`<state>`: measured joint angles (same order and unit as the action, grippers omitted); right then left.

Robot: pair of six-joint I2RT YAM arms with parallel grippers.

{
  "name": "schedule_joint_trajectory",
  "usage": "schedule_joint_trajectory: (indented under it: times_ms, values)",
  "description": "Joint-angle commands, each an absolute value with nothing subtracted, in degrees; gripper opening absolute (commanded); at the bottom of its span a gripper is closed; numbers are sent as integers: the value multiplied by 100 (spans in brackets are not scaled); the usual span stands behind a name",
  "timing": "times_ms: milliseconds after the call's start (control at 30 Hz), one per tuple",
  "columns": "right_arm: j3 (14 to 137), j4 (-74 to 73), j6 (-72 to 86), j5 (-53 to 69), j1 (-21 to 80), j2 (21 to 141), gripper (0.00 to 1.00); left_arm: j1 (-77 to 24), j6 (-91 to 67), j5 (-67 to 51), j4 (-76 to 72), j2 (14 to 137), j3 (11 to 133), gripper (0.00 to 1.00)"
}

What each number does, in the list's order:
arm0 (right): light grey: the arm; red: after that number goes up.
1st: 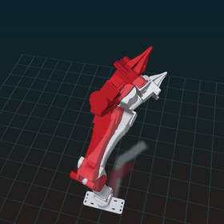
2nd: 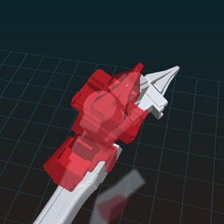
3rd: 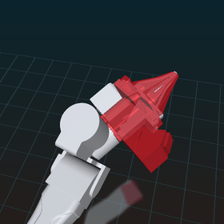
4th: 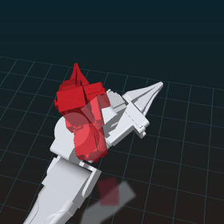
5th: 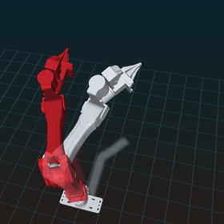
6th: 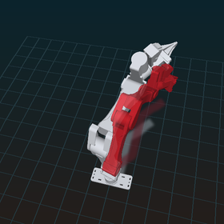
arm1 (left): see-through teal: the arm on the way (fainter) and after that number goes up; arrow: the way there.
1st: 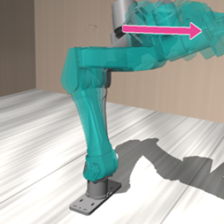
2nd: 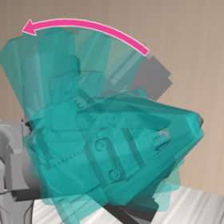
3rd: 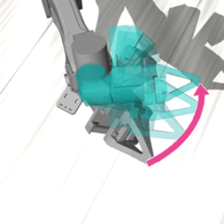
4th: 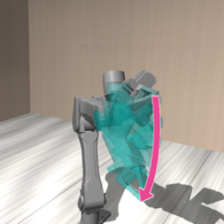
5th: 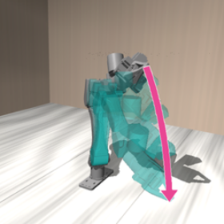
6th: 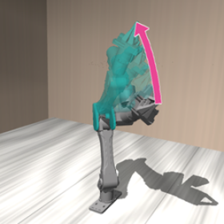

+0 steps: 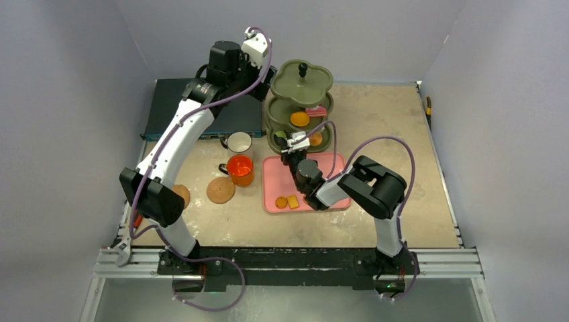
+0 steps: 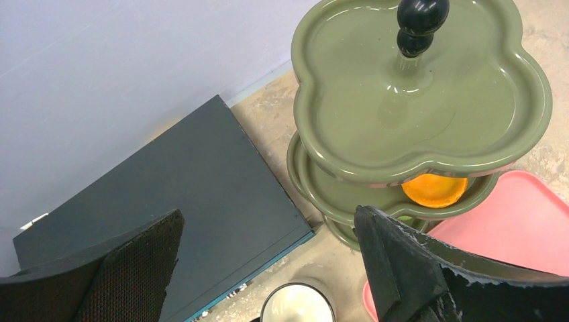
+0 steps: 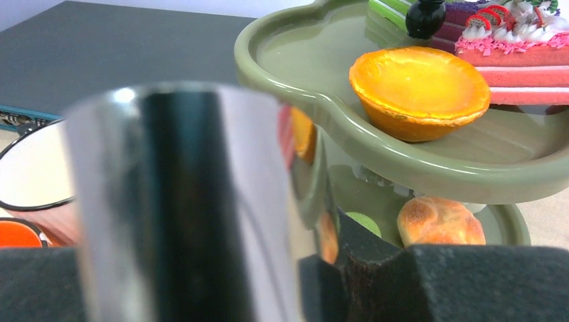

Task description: Serve the afternoon tea

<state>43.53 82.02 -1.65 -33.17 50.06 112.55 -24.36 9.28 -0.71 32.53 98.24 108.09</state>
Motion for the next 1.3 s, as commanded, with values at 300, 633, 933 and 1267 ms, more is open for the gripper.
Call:
schedule_joint_trajectory:
  times_ms: [300, 633, 933, 1267]
  values:
    - [4645, 8629, 189, -3358, 4974, 11300, 53, -2373, 993, -154, 3252, 9525, 10805, 99]
    - [3736, 8182, 378, -3075, 5084, 10111, 55, -2373, 926, -185, 3256, 9488, 10778, 99]
    - [2508, 6628, 804, -3572, 6315, 8510, 54, -2374, 958, -193, 3343, 9416, 10768, 99]
    - [2013, 4423, 1777, -4209, 6871, 6745, 53, -2373, 915, -227, 3384, 9380, 10760, 99]
